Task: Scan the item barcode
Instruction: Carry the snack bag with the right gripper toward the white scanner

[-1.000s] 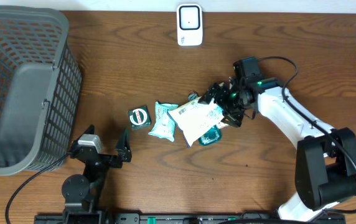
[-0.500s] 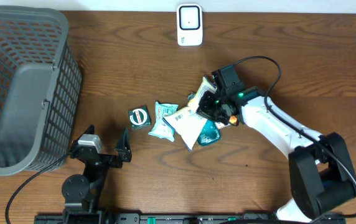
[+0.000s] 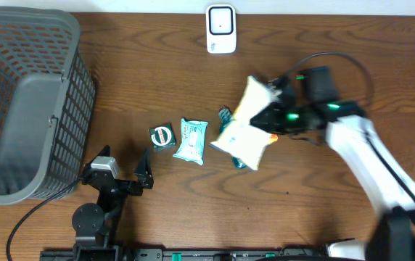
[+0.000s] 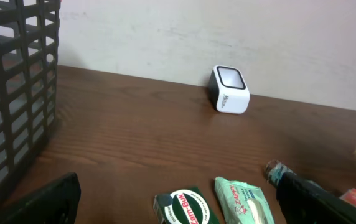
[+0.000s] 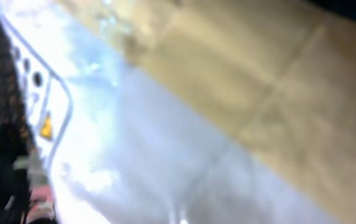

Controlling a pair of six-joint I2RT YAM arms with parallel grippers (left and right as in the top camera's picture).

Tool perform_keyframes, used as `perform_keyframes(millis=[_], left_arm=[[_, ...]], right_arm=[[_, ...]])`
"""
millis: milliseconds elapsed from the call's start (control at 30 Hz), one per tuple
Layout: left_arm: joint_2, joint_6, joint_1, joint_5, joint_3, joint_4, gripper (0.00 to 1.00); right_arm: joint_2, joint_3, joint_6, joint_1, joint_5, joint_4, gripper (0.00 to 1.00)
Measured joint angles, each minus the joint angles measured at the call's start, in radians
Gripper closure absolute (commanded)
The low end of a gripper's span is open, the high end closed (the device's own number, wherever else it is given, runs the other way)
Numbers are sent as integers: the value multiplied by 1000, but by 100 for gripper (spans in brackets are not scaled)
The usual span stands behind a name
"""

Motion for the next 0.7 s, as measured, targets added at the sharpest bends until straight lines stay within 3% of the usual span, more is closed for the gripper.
perform_keyframes(millis=[167, 333, 533, 700], left_arm=[[0, 0, 0, 0, 0, 0, 2], [0, 0, 0, 0, 0, 0, 2], [0, 0, 0, 0, 0, 0, 2], [0, 0, 0, 0, 0, 0, 2]], right_arm=[[-243, 0, -149, -31, -39, -91, 99], [-444, 0, -195, -3, -29, -110, 99], [-555, 0, -140, 26, 49, -114, 99], [-556, 0, 1, 26, 92, -132, 99]])
